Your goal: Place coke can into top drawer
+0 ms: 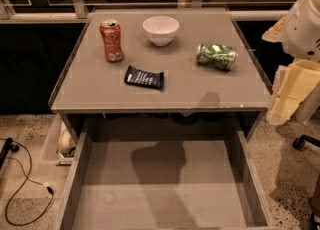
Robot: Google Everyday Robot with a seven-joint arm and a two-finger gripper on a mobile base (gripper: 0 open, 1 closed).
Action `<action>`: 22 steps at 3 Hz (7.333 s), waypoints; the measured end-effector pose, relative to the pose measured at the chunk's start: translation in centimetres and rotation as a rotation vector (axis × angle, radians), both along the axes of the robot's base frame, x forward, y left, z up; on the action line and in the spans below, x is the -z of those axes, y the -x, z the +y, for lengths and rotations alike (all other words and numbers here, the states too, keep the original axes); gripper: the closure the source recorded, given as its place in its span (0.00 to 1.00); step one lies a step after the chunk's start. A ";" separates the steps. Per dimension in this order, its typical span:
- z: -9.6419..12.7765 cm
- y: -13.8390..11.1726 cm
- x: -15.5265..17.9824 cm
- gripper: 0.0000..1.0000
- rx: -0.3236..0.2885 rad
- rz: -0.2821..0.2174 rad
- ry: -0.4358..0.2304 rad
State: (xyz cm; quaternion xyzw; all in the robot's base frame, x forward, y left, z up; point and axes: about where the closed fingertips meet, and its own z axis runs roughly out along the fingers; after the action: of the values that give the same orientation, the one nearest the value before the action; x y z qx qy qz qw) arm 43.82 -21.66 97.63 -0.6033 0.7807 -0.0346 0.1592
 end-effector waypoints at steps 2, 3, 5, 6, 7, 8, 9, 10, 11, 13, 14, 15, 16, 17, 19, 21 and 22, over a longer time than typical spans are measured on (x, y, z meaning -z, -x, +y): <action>0.9 -0.5 0.3 0.00 -0.015 -0.012 -0.021; 3.2 -2.8 1.6 0.00 -0.048 -0.044 -0.156; 9.4 -6.0 0.5 0.00 -0.151 -0.131 -0.438; 9.4 -6.0 0.5 0.00 -0.151 -0.131 -0.438; 11.3 -8.4 2.1 0.00 -0.196 -0.149 -0.542; 15.5 -13.8 4.0 0.00 -0.258 -0.199 -0.731; 18.5 -18.7 7.2 0.00 -0.232 -0.184 -0.897; 18.6 -18.7 7.2 0.00 -0.233 -0.184 -0.897; 19.3 -20.4 7.9 0.00 -0.231 -0.221 -0.923; 24.2 -27.6 6.8 0.00 -0.249 -0.279 -1.096; 26.2 -30.1 5.7 0.00 -0.257 -0.283 -1.127; 28.5 -31.8 5.3 0.00 -0.273 -0.263 -1.102; 31.0 -32.6 6.6 0.00 -0.287 -0.192 -1.056; 33.0 -33.0 8.0 0.00 -0.297 -0.114 -1.031; 33.1 -33.0 8.0 0.43 -0.297 -0.113 -1.031; 33.1 -33.0 8.0 0.90 -0.297 -0.113 -1.031; 33.2 -32.5 8.0 1.00 -0.305 -0.108 -1.048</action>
Offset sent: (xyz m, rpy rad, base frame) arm 0.0166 0.0294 -0.0147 0.0744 -0.0190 0.0515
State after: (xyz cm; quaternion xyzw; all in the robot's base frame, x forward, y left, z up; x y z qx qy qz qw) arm 76.36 11.58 89.66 -0.5468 0.5879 0.3517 0.4814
